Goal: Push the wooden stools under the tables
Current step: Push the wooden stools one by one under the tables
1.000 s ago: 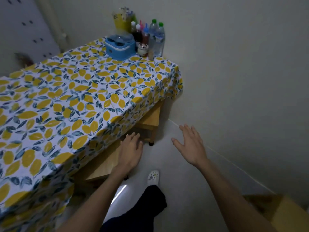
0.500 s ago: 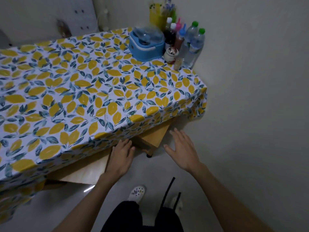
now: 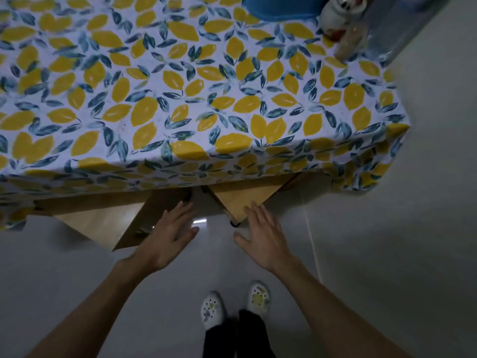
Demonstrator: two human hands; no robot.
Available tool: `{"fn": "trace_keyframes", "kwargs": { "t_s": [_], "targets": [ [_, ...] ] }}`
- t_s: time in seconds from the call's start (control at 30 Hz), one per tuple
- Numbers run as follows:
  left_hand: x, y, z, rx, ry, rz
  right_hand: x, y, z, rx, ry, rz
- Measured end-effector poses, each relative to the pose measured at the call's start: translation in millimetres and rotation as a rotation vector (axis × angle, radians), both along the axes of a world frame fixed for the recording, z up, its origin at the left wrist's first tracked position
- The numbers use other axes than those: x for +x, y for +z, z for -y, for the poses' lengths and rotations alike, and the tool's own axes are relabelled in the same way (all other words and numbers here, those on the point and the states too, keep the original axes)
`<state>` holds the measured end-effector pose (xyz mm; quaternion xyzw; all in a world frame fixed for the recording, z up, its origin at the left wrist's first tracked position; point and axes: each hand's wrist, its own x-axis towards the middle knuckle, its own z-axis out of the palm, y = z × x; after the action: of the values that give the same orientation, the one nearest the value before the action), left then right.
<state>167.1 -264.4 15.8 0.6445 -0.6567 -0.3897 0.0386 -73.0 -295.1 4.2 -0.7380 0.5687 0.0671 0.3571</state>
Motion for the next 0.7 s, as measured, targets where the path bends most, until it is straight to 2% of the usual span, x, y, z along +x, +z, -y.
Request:
{"fn": "trace_keyframes", "kwargs": {
  "t_s": [0.1, 0.2, 0.43, 0.57, 0.7],
  "targets": [
    [-12, -63, 20, 0.089, -0.007, 0.058, 2, -59, 12, 0.013, 0.064, -0.010],
    [-19, -122, 46, 0.010, -0.067, 0.109, 10, -115, 28, -0.036, 0.082, -0.024],
    [-27, -219, 81, -0.171, -0.271, 0.203, 40, -218, 47, -0.391, 0.065, -0.072],
    [-25, -246, 74, -0.302, -0.267, 0.152, 49, -249, 40, -0.586, 0.023, -0.147],
    [-29, -246, 70, -0.326, -0.225, 0.118, 46, -263, 41, -0.742, 0.016, -0.168]
  ]
}}
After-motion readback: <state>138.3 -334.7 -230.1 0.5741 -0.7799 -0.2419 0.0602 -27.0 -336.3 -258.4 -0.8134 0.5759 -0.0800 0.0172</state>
